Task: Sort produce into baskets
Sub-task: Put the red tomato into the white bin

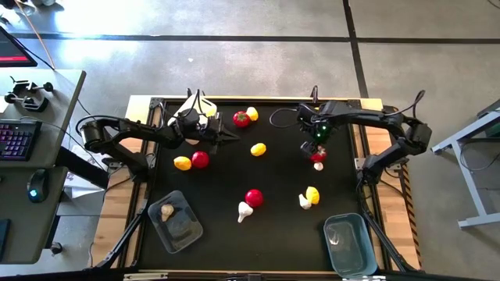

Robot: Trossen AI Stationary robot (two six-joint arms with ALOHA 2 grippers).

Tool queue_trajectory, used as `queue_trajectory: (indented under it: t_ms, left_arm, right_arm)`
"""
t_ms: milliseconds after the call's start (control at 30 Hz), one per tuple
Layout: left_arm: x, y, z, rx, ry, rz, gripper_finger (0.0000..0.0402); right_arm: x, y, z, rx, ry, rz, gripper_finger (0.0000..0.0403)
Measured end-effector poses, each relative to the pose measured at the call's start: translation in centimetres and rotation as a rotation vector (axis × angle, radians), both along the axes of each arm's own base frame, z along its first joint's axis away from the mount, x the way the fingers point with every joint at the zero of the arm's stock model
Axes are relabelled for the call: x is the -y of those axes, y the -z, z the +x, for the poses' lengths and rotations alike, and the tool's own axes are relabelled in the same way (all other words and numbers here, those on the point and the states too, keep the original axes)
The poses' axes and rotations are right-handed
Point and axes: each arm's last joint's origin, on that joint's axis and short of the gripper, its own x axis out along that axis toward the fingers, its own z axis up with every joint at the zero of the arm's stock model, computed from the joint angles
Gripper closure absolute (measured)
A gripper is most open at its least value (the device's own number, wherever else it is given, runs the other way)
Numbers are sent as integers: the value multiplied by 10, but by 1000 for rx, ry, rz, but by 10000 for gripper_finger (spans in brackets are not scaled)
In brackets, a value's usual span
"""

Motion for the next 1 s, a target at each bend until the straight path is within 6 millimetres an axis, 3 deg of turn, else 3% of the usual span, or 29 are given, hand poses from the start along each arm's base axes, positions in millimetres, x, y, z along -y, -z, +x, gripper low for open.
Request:
queue_trajectory:
  t_ms: [167, 333, 1000]
  left_arm:
    - [0, 0, 0, -4, -1, -9, 401]
    - [0, 1, 0, -10, 0, -7, 401]
    - [0, 2, 0, -15, -6, -7, 401]
  right_arm:
    - [-11, -11, 3, -44, -89, 16, 69]
    - [-23, 2, 2, -75, -162, 12, 68]
    - [-24, 36, -2, -32, -264, -52, 68]
